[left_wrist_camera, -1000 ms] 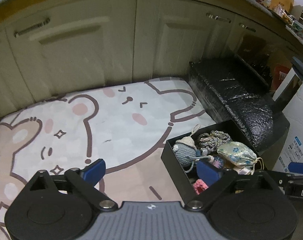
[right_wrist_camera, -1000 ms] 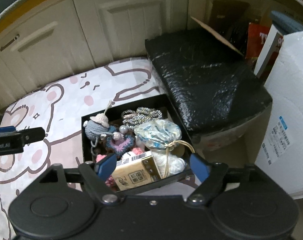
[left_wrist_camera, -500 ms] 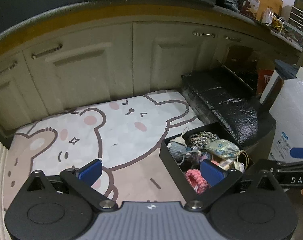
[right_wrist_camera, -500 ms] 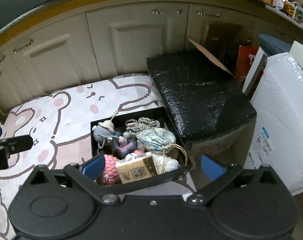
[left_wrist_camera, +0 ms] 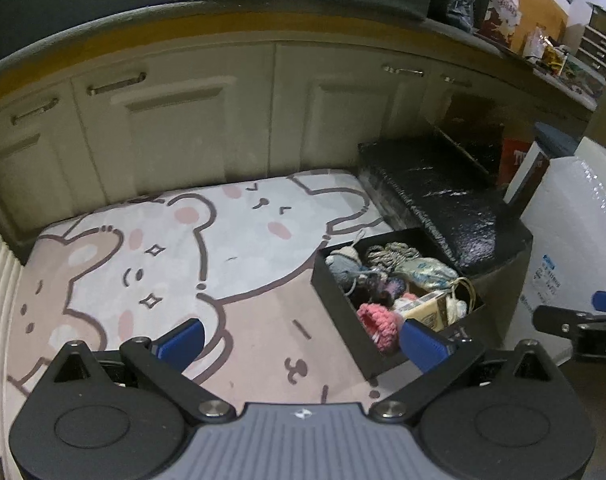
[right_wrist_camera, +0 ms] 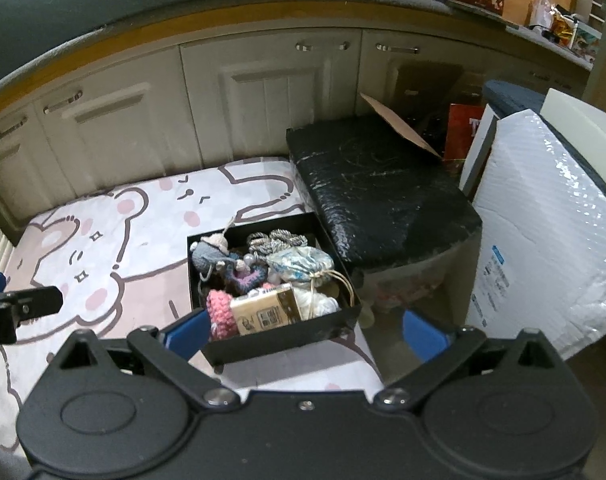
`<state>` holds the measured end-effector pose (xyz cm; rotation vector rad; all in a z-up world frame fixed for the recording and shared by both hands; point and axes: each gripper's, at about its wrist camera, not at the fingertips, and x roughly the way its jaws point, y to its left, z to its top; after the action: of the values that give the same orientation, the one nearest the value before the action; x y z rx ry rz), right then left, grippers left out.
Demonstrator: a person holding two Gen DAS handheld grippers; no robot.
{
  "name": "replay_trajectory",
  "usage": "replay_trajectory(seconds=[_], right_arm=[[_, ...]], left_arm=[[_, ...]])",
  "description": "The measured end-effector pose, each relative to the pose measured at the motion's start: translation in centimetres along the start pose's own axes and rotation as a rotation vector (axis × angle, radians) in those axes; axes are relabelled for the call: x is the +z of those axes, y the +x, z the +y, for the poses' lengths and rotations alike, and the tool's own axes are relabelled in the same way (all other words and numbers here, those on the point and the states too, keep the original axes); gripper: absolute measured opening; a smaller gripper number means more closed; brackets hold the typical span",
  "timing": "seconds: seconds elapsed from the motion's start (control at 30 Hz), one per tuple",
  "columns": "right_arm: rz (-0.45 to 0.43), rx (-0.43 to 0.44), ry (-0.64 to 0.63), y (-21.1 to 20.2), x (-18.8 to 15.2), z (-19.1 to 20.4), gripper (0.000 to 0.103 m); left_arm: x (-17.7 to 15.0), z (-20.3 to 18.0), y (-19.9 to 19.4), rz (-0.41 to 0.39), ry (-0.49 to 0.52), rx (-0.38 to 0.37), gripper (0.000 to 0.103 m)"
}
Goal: Organize objects
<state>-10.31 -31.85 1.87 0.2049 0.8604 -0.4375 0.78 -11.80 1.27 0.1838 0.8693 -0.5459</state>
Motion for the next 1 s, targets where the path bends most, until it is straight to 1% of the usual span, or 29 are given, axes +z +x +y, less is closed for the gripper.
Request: replay_trajectory(seconds=[0.1, 0.3, 0.4, 0.57, 0.67, 1.0], right_arm=[[0.001, -0.007, -0.004, -0.6, -0.8, 0.1, 0.103], [-0.005, -0.008, -0.006, -1.8, -2.6, 0.2, 0.103], [-0.019, -0.029, -0.019, -2.2, -3.3, 0.6, 0.103], [-0.049, -0.069, -0.033, -2.5, -3.5, 1.1, 0.103], [-0.047, -0.068, -0.043, -2.3, -3.5, 1.4, 0.103], [-0.044, -0.048, -0.026, -2.3, -3.5, 1.4, 0.103]], left_arm=[[-0.6, -0.2, -0.6, -0.018, 0.020, 0.032, 0.103], [-1.4, -0.2, -1.6, -0.049, 0.052, 0.054, 0.103], [-1.6, -0.3, -1.6, -0.042, 0.075, 0.058, 0.103], [-2.0, -0.5, -1.5, -0.026, 0.093, 0.059, 0.103], [-2.3, -0.6, -1.5, -0.024, 0.098, 0.067, 0.103], [-2.4, 0.1, -1.4, -0.007, 0.079, 0.060, 0.103]])
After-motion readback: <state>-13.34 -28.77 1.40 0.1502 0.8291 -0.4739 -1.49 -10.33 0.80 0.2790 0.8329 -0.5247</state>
